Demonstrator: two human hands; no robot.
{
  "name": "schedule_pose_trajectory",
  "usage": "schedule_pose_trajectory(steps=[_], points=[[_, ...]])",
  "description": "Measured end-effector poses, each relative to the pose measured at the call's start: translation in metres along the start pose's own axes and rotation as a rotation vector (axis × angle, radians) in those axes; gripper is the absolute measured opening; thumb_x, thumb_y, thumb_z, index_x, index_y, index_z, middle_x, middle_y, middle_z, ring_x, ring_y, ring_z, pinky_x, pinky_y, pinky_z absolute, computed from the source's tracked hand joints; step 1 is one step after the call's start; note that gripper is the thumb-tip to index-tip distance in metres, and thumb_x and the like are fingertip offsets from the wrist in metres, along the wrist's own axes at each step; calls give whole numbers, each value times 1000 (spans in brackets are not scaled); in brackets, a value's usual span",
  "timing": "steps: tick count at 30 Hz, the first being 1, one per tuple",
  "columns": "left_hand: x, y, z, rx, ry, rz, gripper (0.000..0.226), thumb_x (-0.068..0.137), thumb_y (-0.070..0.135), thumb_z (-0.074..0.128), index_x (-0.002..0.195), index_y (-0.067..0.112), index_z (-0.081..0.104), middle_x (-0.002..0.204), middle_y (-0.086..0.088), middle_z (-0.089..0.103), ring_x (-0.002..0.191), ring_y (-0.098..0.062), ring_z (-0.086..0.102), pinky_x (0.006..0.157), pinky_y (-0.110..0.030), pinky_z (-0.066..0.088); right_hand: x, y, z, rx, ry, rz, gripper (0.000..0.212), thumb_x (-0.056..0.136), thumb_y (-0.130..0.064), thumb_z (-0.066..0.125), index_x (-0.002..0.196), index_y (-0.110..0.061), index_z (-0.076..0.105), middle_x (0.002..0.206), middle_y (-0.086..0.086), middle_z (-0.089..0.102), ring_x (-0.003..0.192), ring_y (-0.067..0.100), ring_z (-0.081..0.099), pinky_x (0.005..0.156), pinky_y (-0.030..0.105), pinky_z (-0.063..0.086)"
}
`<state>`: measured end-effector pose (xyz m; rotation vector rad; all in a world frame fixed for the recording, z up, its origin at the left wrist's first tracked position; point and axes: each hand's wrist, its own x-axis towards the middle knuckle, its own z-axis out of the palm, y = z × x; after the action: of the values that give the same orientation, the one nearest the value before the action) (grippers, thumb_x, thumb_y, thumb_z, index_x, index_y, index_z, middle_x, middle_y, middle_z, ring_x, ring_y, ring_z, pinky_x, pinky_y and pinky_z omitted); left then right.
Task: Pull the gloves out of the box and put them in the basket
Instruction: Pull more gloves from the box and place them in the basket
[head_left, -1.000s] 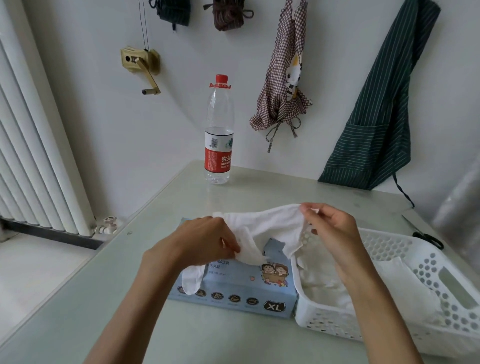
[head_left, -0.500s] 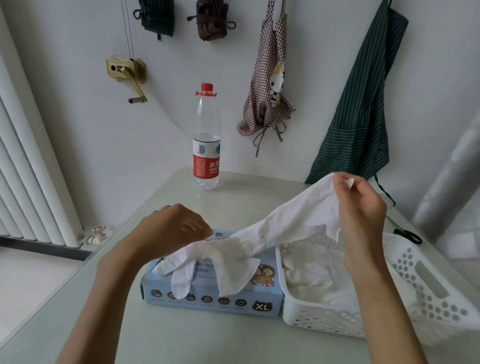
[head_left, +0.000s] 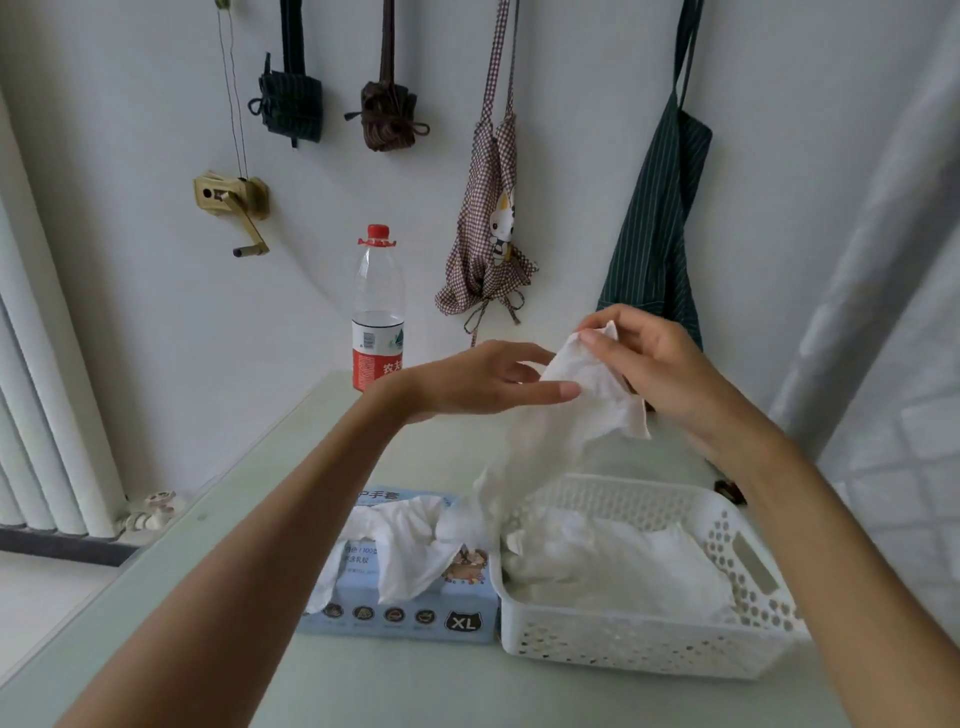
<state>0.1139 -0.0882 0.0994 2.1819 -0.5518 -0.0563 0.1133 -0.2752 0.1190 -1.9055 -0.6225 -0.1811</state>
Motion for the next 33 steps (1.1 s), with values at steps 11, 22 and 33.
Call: schedule_pose_trajectory(steps=[11, 22, 33], points=[[12, 13, 34, -303, -127, -2, 15, 85, 26, 66, 87, 12, 63, 91, -4, 69, 87, -18, 65, 75, -25, 52, -32, 29, -68, -45, 47, -14, 15, 89, -28, 63, 88, -17, 72, 85, 19, 71, 74, 24, 61, 67, 32, 45], [26, 11, 54, -249, -128, -49, 26, 90, 32, 60, 109, 17, 69, 113, -7, 68, 106, -20, 64, 97, -36, 50, -37, 37, -91, -54, 65, -42, 17, 78, -23, 73, 83, -8, 74, 78, 5, 74, 67, 8, 66, 61, 12, 50], [32, -6, 70, -244, 239, 53, 17, 97, 17, 50, 100, 5, 61, 91, -3, 64, 71, 4, 57, 62, -6, 43, -31, 65, -78, 20, 338, 94, 8, 88, -30, 66, 86, -23, 68, 76, -9, 61, 72, 5, 54, 53, 3, 40]])
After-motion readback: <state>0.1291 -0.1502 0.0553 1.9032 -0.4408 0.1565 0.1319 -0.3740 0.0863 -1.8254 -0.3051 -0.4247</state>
